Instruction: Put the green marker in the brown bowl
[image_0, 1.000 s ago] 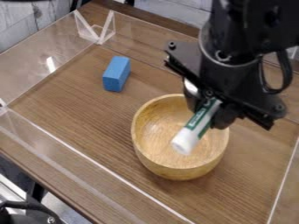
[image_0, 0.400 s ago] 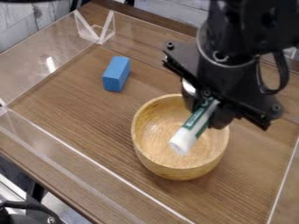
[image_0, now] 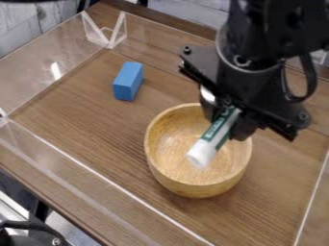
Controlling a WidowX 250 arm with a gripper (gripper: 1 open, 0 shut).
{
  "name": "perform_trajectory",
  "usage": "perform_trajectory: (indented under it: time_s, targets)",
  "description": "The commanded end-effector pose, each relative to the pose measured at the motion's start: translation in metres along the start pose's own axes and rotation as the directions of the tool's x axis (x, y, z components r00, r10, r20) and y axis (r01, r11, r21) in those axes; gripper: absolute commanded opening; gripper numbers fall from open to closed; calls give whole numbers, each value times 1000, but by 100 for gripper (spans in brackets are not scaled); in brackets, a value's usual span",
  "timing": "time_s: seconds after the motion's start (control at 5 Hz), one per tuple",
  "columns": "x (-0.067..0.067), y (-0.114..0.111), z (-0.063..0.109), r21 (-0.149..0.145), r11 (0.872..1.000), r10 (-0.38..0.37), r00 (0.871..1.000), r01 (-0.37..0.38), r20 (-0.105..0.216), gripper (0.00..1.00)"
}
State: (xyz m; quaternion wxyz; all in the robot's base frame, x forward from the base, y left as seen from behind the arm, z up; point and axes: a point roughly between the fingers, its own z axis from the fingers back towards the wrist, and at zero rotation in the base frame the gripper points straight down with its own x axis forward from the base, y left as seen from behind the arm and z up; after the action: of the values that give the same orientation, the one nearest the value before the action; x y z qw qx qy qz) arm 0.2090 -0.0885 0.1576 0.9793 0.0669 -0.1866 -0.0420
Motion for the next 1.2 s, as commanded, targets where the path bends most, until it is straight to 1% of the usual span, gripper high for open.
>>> perform_trajectory:
  time_s: [0.0, 1.0]
  targets:
    - [7, 2, 4, -9, 1000, 22, 1000, -22, 22, 0]
    - [7, 5, -6, -19, 998, 52, 999, -52, -1, 0]
